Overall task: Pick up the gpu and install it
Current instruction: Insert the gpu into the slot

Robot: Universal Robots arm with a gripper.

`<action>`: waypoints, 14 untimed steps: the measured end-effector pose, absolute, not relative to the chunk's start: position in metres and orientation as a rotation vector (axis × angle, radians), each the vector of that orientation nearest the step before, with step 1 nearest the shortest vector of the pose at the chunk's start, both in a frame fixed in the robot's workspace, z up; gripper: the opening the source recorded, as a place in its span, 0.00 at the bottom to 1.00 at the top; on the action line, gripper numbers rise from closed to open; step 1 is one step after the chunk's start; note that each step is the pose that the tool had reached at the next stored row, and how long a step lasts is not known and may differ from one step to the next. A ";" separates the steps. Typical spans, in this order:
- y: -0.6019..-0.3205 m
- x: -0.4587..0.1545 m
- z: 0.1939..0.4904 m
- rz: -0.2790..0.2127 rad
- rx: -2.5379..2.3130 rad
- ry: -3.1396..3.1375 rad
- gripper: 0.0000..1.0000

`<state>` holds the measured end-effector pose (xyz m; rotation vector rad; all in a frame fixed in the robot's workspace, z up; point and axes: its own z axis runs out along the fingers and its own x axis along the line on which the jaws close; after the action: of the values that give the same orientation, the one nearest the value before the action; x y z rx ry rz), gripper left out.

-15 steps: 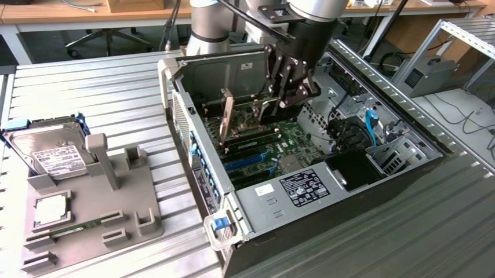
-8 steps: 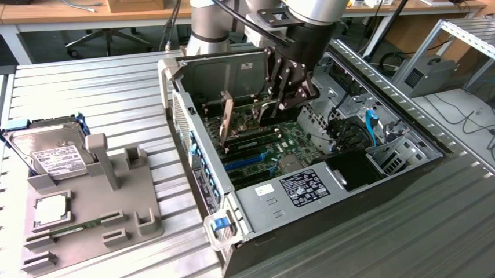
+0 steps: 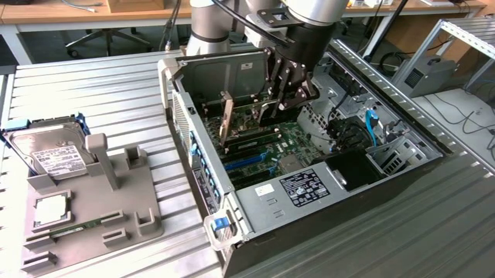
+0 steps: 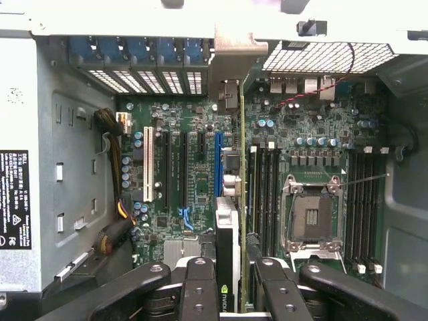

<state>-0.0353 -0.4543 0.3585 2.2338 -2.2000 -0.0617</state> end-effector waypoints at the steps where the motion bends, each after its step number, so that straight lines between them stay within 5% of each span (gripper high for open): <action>1: -0.454 -0.035 0.358 -0.062 2.234 -2.200 0.27; 14: -0.454 -0.035 0.345 -0.062 2.234 -2.200 0.27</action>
<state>-0.0353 -0.4543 0.3445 2.2338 -2.2000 -0.0617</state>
